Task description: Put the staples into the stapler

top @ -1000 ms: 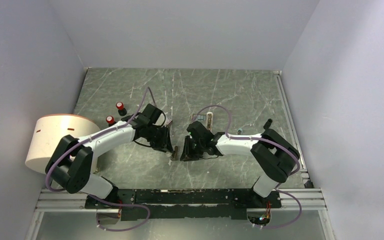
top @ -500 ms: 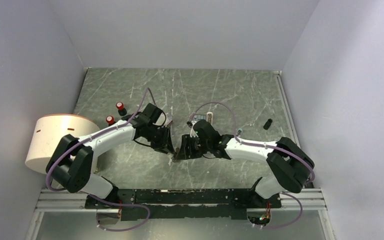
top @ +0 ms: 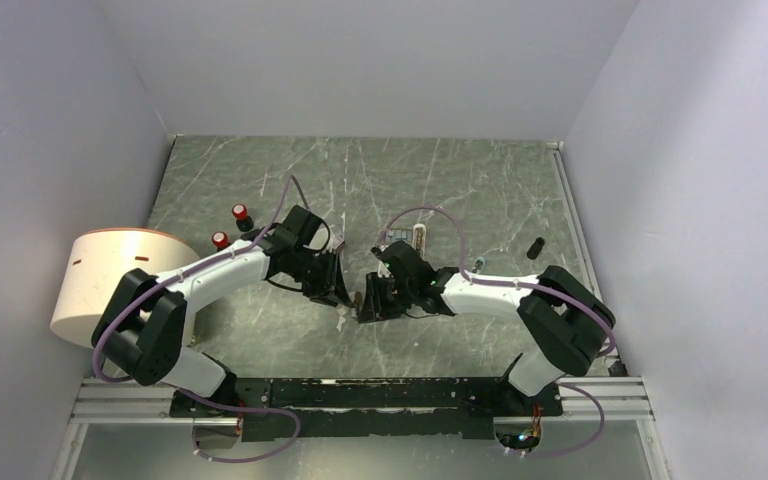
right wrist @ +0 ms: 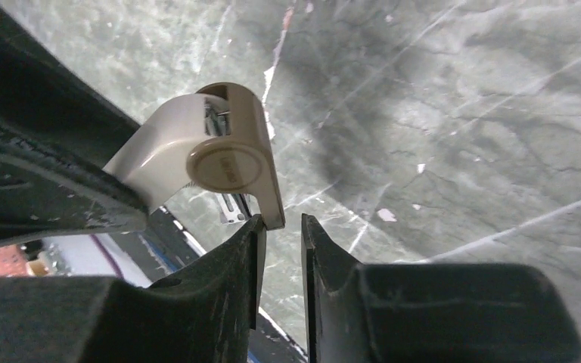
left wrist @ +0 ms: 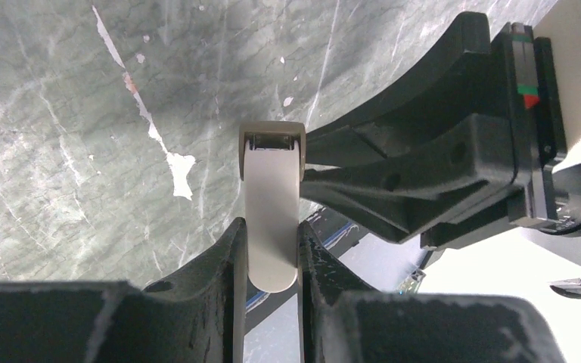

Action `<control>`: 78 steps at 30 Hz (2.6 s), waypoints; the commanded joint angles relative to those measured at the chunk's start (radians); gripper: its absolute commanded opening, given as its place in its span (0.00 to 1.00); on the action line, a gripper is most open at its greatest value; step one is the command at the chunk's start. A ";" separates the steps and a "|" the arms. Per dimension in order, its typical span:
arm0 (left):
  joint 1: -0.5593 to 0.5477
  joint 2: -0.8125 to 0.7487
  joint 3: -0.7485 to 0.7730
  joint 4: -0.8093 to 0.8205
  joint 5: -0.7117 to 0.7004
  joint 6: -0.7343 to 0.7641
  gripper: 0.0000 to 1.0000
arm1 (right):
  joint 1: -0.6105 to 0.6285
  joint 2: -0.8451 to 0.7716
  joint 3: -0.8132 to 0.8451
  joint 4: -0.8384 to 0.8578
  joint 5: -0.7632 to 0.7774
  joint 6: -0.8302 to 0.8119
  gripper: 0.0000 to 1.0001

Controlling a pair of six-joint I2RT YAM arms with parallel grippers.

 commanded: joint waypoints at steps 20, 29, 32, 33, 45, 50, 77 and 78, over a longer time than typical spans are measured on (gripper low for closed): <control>-0.001 -0.022 0.014 -0.076 0.129 0.066 0.06 | -0.006 -0.011 0.131 -0.091 0.214 -0.337 0.28; 0.005 0.012 0.059 -0.135 0.077 0.082 0.06 | -0.006 -0.195 0.018 -0.126 -0.030 -0.398 0.37; 0.008 0.033 0.087 -0.170 0.071 0.095 0.06 | -0.006 -0.244 -0.012 -0.088 -0.064 -0.374 0.42; 0.008 0.039 0.092 -0.176 0.075 0.097 0.06 | -0.006 -0.249 -0.018 -0.073 -0.077 -0.368 0.44; 0.008 0.065 0.075 -0.116 0.241 -0.002 0.06 | 0.060 -0.265 -0.050 -0.011 0.207 -0.395 0.69; 0.008 0.059 0.021 -0.050 0.320 -0.075 0.06 | 0.092 -0.285 -0.082 0.026 0.215 -0.475 0.72; 0.008 0.027 0.017 -0.085 0.376 0.029 0.36 | 0.088 -0.124 -0.037 0.024 -0.080 -0.454 0.25; 0.011 0.021 0.020 -0.083 0.370 0.028 0.44 | 0.086 -0.121 -0.037 0.025 -0.083 -0.440 0.25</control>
